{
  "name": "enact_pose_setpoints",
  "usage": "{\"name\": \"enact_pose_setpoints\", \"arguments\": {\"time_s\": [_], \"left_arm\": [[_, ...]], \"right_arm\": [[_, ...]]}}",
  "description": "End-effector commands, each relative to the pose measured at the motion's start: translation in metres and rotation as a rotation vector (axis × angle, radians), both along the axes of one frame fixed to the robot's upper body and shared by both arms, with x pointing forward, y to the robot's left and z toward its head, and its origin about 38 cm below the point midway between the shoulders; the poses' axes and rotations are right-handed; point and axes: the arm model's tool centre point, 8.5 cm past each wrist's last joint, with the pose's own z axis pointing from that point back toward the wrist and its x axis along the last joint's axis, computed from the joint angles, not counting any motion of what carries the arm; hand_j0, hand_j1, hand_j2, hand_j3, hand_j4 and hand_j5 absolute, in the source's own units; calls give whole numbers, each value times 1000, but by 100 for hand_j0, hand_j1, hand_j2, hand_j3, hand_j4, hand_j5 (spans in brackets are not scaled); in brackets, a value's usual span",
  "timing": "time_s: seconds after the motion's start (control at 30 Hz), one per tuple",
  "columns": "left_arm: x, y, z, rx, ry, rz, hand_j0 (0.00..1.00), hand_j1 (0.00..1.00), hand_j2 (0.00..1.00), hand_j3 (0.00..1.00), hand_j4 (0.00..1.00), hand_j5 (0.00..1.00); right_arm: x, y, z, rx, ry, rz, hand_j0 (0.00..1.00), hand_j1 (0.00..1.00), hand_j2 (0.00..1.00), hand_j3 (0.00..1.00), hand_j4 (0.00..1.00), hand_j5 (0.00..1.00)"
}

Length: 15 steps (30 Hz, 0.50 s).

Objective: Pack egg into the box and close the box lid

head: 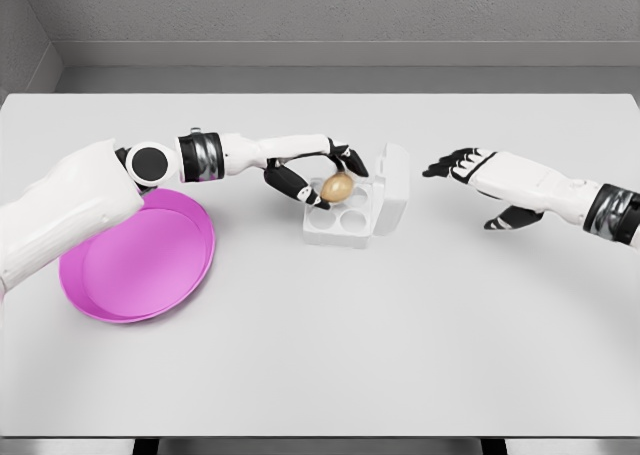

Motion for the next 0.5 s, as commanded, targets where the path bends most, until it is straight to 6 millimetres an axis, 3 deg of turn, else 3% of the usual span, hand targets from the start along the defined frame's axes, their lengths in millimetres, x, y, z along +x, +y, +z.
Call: {"name": "enact_pose_setpoints", "arguments": {"time_s": [0.0,0.13,0.27,0.47], "left_arm": [[1,0,1,-7,2,5,88,88,88,88,88,88],[0,10,-2,0,6,20,99,99,99,99,99,99],[1,29,-5,12,8,50,100,100,100,100,100,100],[1,77,2,44,-8,113,100,100,100,100,100,100]], "right_arm": [[0,0,1,5,0,-2,100,100,100,100,100,100],[0,-1,1,7,2,-3,100,100,100,100,100,100],[0,-1,1,7,2,-3,100,100,100,100,100,100],[1,0,1,7,0,-2,100,100,100,100,100,100]]}}
